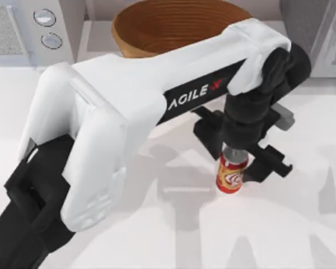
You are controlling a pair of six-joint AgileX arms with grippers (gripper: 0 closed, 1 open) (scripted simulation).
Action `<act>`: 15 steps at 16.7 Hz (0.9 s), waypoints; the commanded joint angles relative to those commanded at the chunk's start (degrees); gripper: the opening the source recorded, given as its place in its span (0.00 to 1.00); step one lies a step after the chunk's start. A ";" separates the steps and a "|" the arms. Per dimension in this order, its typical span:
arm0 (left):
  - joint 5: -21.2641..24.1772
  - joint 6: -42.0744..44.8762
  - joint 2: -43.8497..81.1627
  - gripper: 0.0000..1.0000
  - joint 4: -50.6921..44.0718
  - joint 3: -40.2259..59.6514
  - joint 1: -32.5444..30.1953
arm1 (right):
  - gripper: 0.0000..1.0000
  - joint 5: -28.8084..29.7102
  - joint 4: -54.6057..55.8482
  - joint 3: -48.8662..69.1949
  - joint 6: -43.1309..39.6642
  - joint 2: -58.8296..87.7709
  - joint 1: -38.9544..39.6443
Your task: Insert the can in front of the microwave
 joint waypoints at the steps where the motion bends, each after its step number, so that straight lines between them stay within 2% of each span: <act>1: 0.00 0.00 0.00 0.40 0.00 0.00 0.00 | 1.00 0.00 0.00 0.00 0.00 0.00 0.00; 6: 0.00 0.00 0.00 0.02 0.00 0.00 0.00 | 1.00 0.00 0.00 0.00 0.00 0.00 0.00; 15: 0.00 0.07 0.06 0.00 -0.02 0.02 0.07 | 1.00 0.00 0.00 0.00 0.00 0.00 0.00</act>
